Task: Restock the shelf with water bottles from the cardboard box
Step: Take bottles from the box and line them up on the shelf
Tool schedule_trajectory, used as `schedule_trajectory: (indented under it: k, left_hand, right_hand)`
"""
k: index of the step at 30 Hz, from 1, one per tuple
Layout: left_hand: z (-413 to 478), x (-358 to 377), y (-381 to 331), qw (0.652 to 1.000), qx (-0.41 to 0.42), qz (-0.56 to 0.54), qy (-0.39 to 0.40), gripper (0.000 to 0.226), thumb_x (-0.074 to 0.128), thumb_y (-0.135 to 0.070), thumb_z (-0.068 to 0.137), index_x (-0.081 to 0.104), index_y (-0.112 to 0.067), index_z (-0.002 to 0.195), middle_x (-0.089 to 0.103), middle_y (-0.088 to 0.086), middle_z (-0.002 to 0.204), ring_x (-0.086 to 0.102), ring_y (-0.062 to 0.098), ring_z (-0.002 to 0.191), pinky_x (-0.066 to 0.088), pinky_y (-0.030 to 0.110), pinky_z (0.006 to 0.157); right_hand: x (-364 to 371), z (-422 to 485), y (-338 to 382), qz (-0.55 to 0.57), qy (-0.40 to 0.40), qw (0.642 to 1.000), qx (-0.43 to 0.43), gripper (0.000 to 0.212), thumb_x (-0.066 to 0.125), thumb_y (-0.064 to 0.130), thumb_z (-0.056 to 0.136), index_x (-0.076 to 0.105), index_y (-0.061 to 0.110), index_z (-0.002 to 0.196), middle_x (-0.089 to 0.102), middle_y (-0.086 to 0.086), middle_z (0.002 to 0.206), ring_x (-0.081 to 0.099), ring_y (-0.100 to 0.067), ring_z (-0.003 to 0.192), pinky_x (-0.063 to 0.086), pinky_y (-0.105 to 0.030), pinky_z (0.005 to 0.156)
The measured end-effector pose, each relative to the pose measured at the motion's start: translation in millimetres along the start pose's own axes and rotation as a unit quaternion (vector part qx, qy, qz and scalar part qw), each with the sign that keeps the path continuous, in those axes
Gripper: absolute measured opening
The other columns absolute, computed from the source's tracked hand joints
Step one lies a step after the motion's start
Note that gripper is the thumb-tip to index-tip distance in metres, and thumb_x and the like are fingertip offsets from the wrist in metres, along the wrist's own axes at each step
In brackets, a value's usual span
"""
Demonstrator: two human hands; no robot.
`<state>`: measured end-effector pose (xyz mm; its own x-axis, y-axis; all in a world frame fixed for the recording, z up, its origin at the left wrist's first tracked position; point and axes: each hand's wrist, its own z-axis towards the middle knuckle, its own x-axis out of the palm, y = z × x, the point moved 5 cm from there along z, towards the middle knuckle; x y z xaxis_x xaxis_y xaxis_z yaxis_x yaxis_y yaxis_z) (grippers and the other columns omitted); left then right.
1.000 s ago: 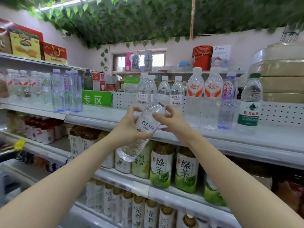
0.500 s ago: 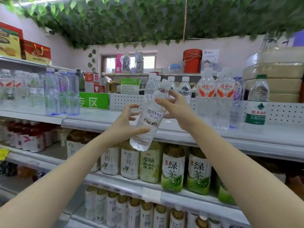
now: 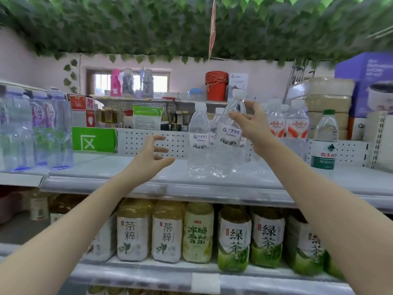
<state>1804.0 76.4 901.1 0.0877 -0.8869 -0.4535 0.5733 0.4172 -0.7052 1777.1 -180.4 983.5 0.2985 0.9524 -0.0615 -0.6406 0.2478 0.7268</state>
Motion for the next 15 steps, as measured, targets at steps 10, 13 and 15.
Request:
schedule_trajectory:
  k: [10,13,15]
  left_hand:
    - [28,12,18,1.000,-0.006,-0.026,0.015,0.054,0.057,-0.030,0.091,0.026,-0.025,0.135,0.054,0.001,0.120,0.055,0.005,0.096,0.039,0.017,0.069]
    - [32,10,22,0.999,-0.007,-0.043,0.012,0.051,0.054,-0.034,0.092,0.027,-0.026,0.135,0.054,-0.003,0.118,0.055,0.006,0.098,0.039,0.021,0.071]
    - [33,9,24,0.999,-0.003,-0.044,0.008,0.049,0.053,-0.034,0.093,0.028,-0.026,0.135,0.055,-0.006,0.113,0.054,0.002,0.096,0.040,0.023,0.072]
  right_hand:
    - [30,25,-38,-0.056,-0.003,0.998,-0.001,0.040,0.060,0.015,0.091,0.043,0.015,0.126,0.053,0.006,0.082,0.052,-0.006,0.074,0.039,-0.019,0.061]
    - [31,30,-52,-0.061,-0.007,0.998,0.009,0.048,0.060,0.018,0.091,0.039,0.013,0.134,0.050,0.007,0.087,0.052,-0.009,0.085,0.040,-0.021,0.067]
    - [31,32,-56,-0.062,-0.009,0.998,0.019,0.050,0.058,0.019,0.092,0.036,0.013,0.137,0.050,0.007,0.094,0.052,-0.013,0.097,0.040,-0.020,0.067]
